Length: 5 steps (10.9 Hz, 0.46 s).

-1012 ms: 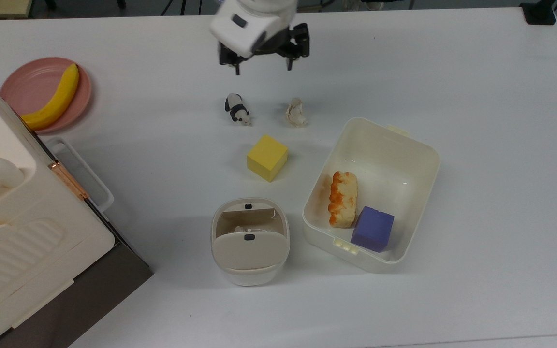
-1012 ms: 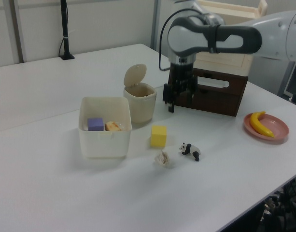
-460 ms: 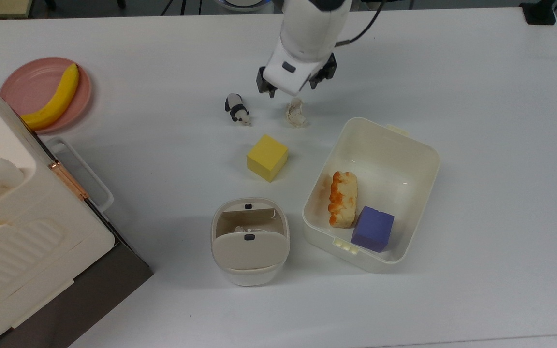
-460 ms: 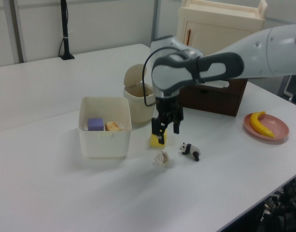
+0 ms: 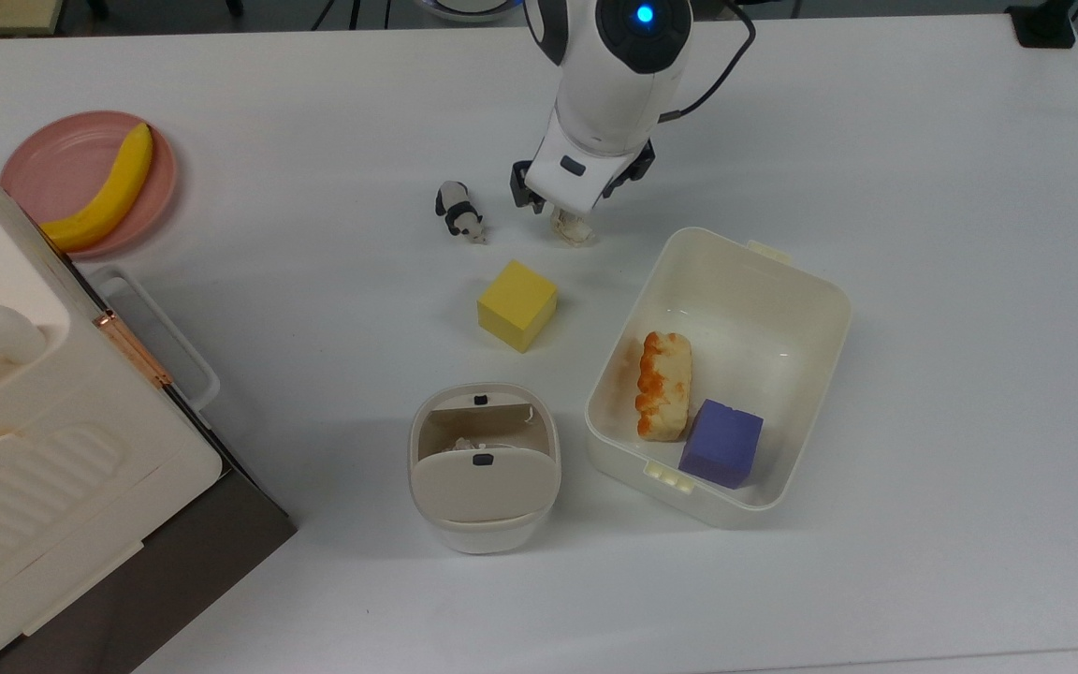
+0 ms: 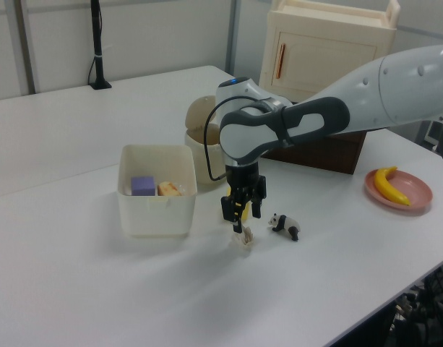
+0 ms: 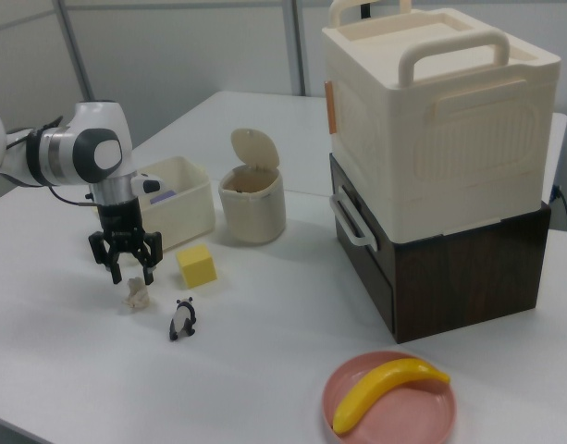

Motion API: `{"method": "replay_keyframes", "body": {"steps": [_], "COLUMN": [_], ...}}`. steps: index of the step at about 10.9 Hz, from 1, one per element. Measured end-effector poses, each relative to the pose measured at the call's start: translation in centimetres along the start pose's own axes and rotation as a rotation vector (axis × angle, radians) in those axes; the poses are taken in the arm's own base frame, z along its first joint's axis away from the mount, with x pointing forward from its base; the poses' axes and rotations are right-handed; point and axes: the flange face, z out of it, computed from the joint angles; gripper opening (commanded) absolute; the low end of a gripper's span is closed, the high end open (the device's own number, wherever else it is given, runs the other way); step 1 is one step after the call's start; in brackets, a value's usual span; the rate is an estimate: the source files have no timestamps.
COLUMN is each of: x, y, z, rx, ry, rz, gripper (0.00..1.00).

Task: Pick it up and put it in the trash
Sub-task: 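Close the gripper around the small white figurine, then lift the white figurine up off the table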

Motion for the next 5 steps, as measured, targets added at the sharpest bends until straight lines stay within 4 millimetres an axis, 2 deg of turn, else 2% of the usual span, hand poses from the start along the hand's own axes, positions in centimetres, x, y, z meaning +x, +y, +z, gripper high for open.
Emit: {"method": "replay_keyframes", "body": {"steps": [1,2,5], "x": [0.13,0.22,0.23], "y": [-0.28,-0.55,-1.21], "z": [0.55,0.89,0.85], "rx": [-0.011,-0.016,-0.017], "ry": [-0.005,-0.01,-0.009], "rz": [-0.011,-0.019,-0.053], "gripper": [0.07,0.0,0.0]}}
